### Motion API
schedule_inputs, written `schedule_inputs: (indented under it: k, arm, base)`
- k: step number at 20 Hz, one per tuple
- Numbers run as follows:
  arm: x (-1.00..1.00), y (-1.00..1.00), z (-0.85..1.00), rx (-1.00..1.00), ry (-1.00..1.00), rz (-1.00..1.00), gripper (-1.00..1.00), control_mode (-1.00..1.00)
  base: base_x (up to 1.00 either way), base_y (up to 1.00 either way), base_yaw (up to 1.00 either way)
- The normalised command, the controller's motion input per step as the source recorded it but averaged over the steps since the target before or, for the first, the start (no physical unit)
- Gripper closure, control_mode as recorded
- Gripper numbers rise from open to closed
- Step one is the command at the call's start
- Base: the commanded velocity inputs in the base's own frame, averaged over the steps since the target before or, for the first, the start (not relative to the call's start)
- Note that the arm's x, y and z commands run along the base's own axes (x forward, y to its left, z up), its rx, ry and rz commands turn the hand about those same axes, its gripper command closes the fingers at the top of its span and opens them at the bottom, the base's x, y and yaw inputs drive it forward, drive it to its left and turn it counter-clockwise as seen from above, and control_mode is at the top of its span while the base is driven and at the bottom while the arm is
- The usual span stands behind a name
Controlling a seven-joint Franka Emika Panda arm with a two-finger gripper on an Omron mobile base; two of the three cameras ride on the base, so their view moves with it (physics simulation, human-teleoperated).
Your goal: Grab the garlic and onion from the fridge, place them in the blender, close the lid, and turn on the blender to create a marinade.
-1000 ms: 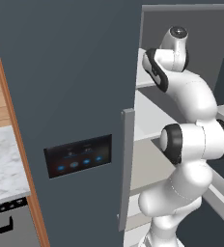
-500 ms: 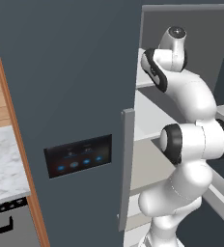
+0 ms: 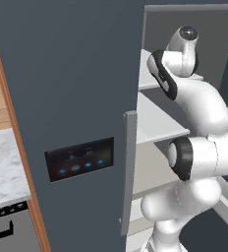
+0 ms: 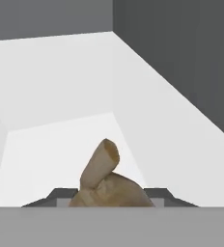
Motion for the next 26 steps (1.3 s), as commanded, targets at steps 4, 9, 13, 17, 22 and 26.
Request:
schedule_inputs:
  k: [4,9,13,17,22,26]
  arm:
    - [-1.00,0.03,0.01,0.00,-0.12,0.01,1.00,-1.00]
    - [-0.99,0.02,0.03,0.02,-0.02,0.01,1.00,-1.00]
    - [-0.94,0.06,0.25,0.03,0.00,0.01,1.00,-1.00]
    - [-0.91,0.10,0.31,0.04,0.00,0.00,1.00,-1.00]
    - [-0.93,0.06,0.18,0.05,0.01,0.00,1.00,-1.00]
    - [-0.89,0.14,0.01,0.05,0.03,0.00,1.00,-1.00]
  base:
    - [0.00,0.00,0.00]
    - [0.00,0.00,0.00]
    - [0.00,0.00,0.00]
    - [0.00,0.00,0.00]
    - [0.00,0.00,0.00]
    - [0.00,0.00,0.00]
